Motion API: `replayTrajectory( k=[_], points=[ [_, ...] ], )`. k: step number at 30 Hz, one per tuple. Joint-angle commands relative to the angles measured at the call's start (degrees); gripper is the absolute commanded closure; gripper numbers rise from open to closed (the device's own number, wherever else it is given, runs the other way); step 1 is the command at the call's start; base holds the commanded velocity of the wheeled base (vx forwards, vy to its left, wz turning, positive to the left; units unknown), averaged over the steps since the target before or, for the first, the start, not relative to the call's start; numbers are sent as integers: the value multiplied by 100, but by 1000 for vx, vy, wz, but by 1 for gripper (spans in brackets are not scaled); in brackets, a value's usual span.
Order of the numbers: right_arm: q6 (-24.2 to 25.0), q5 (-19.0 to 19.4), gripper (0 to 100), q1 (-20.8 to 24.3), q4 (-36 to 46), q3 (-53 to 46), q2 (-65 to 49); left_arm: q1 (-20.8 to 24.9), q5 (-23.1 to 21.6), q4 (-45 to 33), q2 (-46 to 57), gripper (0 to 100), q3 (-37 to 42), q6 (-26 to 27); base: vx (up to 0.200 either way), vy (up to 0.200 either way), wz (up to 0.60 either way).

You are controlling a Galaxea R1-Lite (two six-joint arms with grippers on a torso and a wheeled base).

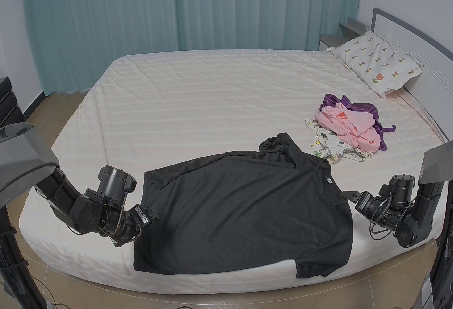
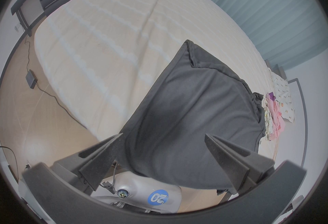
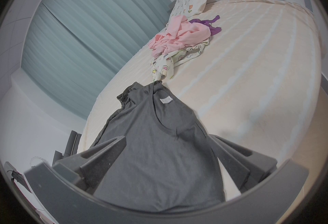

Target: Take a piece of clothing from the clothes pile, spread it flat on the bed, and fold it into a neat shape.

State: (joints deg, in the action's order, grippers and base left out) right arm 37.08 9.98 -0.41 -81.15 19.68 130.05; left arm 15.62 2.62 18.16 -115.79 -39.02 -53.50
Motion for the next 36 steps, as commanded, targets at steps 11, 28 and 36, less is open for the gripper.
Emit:
replayTrajectory(
  k=[11, 28, 36],
  points=[
    [1, 4, 0, 6, 3, 1, 64, -32, -34, 3, -234, 0, -220, -318, 91, 0, 0],
    [9, -14, 0, 200, -15, -52, 64, -32, -51, 21, -199, 0, -264, -371, 59, 0, 0],
    [1, -5, 0, 208, -15, -52, 73, -32, -42, 29, -208, 0, -308, -494, 25, 0, 0]
  ],
)
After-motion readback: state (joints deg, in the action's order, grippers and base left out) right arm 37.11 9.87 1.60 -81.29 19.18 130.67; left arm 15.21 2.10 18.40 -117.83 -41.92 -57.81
